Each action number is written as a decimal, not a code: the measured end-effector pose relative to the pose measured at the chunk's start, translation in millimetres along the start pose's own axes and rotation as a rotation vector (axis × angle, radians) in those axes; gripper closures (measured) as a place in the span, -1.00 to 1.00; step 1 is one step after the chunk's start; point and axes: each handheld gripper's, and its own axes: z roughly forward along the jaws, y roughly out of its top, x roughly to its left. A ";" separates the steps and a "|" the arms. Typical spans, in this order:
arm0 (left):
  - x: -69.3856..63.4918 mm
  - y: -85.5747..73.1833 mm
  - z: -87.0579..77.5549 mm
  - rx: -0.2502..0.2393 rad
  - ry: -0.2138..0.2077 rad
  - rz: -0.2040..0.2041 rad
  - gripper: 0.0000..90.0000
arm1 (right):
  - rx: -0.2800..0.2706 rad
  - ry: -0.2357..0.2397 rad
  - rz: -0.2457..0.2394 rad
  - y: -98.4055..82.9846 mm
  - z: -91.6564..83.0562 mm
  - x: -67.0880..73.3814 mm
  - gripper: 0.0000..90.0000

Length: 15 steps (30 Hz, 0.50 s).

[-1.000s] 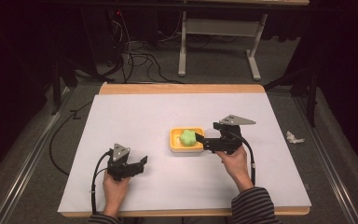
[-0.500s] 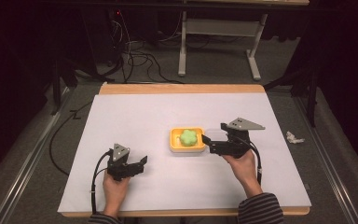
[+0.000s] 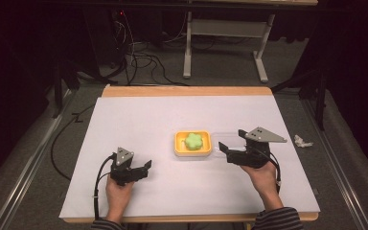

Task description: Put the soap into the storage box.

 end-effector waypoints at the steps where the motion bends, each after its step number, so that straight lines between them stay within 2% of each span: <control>1: -0.1 -0.1 0.0 -0.004 -0.002 -0.002 -0.55 | 0.000 0.000 0.000 0.0 0.0 0.0 -0.67; 5: 0.0 0.0 0.1 -0.001 -0.002 -0.002 -0.55 | -0.008 -0.012 -0.011 -3.6 -7.3 -3.2 -0.67; 9: 0.2 0.1 0.6 0.002 0.001 -0.004 -0.55 | 0.012 -0.022 0.003 -10.8 -14.1 -12.8 -0.67; 15: -1.5 -1.2 -0.7 -0.003 -0.017 0.012 -0.56 | 0.004 -0.036 0.023 -17.9 -25.6 -21.0 -0.67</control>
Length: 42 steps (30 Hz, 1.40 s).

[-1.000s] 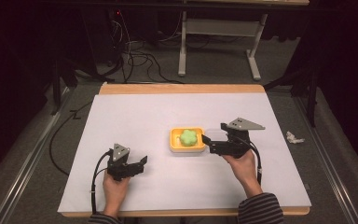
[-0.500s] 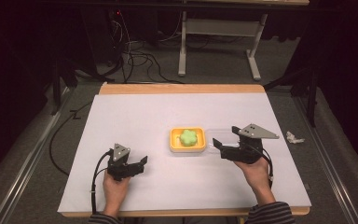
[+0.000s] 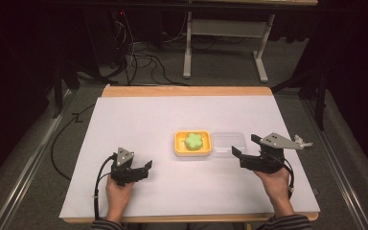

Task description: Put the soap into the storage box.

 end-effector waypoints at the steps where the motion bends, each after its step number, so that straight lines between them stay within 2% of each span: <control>1: 0.0 0.1 0.1 0.001 0.000 -0.002 -0.56 | -0.005 -0.003 0.005 -1.4 -2.4 -1.8 -0.67; 5: 0.0 0.0 0.1 0.001 0.000 -0.001 -0.56 | -0.018 -0.020 0.028 -8.4 -10.9 -8.3 -0.67; 6: 0.0 0.0 0.0 0.001 0.000 0.000 -0.56 | -0.019 -0.026 0.050 -12.2 -14.1 -11.1 -0.67; 18: 0.0 0.1 0.1 0.000 0.003 -0.004 -0.56 | -0.009 -0.043 0.101 -29.9 -22.1 -24.3 -0.67; 36: 0.6 0.3 0.2 0.002 0.005 -0.004 -0.56 | 0.025 -0.049 0.168 -56.3 -22.6 -32.1 -0.66; 42: 0.5 0.3 0.4 0.001 0.007 -0.005 -0.56 | 0.045 -0.054 0.172 -62.0 -20.1 -33.0 -0.65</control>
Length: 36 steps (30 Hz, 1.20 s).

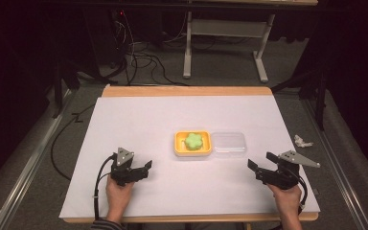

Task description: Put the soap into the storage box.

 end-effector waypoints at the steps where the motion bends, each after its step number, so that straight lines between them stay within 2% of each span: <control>1: 0.1 0.0 0.1 0.002 0.002 0.001 -0.56 | 0.000 0.000 0.000 0.0 0.0 0.0 -0.65; 5: 0.2 0.1 0.2 0.003 0.003 0.001 -0.55 | 0.024 -0.010 0.007 -5.4 5.0 -0.8 -0.65; 23: 0.4 0.1 0.3 0.004 0.006 0.002 -0.55 | 0.065 -0.026 0.010 -16.3 19.5 -2.1 -0.64; 36: 0.4 0.2 0.3 0.002 0.006 0.000 -0.55 | 0.097 -0.068 -0.036 -18.3 31.4 0.7 -0.57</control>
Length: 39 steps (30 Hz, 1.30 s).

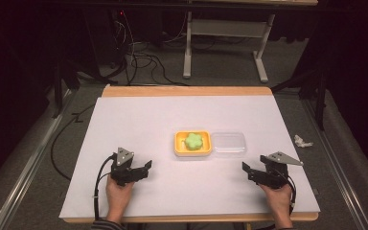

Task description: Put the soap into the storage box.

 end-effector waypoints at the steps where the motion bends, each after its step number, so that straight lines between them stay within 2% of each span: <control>1: 0.1 0.0 -0.1 0.002 0.001 0.001 -0.56 | 0.010 -0.009 -0.003 -0.3 2.0 0.8 -0.56; 17: 0.0 -0.1 0.1 0.003 0.002 0.003 -0.55 | 0.040 -0.052 -0.036 -3.7 10.9 2.4 -0.48; 24: 0.1 -0.2 0.2 0.003 0.003 0.004 -0.55 | 0.058 -0.071 -0.036 -6.2 15.8 3.6 -0.43; 39: 0.1 -0.1 0.3 0.003 0.004 0.003 -0.55 | 0.073 -0.086 -0.054 -7.8 19.4 5.3 -0.41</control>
